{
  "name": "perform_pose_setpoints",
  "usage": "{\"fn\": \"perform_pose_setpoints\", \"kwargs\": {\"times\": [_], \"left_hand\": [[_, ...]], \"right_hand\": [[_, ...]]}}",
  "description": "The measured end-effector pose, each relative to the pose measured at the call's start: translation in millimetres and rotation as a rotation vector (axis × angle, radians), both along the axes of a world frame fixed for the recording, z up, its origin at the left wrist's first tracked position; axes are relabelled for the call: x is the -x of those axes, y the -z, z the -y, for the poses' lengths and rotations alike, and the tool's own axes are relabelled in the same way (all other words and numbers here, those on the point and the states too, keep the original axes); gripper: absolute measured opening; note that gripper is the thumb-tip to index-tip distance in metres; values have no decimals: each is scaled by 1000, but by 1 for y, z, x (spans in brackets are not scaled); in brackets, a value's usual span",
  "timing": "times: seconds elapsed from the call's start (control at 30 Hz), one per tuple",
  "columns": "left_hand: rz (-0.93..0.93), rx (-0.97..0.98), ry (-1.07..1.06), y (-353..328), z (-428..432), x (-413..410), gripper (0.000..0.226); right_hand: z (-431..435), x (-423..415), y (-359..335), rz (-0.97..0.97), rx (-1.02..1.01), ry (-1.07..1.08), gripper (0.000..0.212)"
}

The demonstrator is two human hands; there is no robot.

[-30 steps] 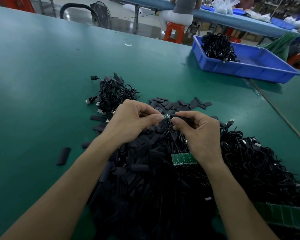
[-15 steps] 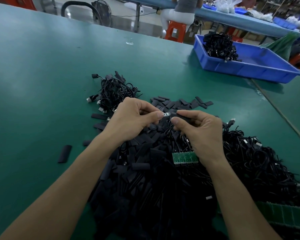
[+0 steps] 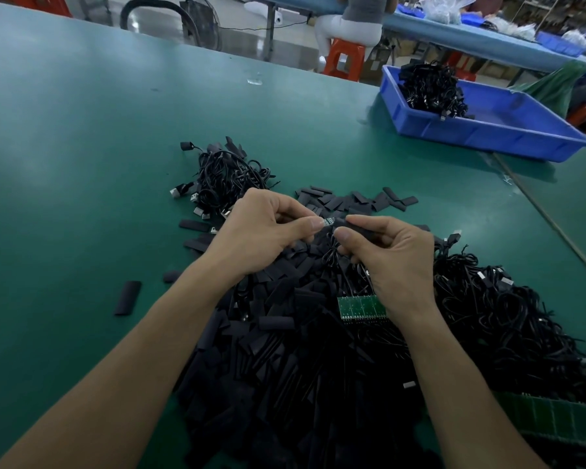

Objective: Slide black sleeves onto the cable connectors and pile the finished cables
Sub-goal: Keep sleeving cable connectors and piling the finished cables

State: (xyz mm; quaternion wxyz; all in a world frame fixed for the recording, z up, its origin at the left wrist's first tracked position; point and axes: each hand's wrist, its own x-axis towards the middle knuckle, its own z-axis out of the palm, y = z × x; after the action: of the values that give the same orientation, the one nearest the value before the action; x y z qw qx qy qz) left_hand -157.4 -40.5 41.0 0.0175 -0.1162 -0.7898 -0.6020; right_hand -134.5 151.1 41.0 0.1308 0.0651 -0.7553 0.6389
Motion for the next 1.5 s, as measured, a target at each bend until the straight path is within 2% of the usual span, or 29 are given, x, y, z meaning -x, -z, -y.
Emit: {"fn": "perform_pose_setpoints", "kwargs": {"times": [0.33,0.6,0.73,0.83,0.97,1.13,1.5], "left_hand": [[41,-39,40,1,0,2,5],[96,-115,118,-2,6,1,4],[78,-80,128,-1,2,0,2],[64,-105,88,1,1,0,24],[86,9,47,4,2,0,45],[129,14,74,3,4,1,30],[50,67,100,0,1,-4,25]], "right_hand": [[-5,4,-2,11,-135,22,25],[-7,2,-7,6,-95,-94,25],[-8,3,-10,0,-121,-214,28],[-10,5,-10,-19,-148,-231,26],[-11,5,-7,-60,-141,-181,22],[-13,5,-3,-86,-93,-131,18],[-11,4,-1,-77,-99,-173,22]]}}
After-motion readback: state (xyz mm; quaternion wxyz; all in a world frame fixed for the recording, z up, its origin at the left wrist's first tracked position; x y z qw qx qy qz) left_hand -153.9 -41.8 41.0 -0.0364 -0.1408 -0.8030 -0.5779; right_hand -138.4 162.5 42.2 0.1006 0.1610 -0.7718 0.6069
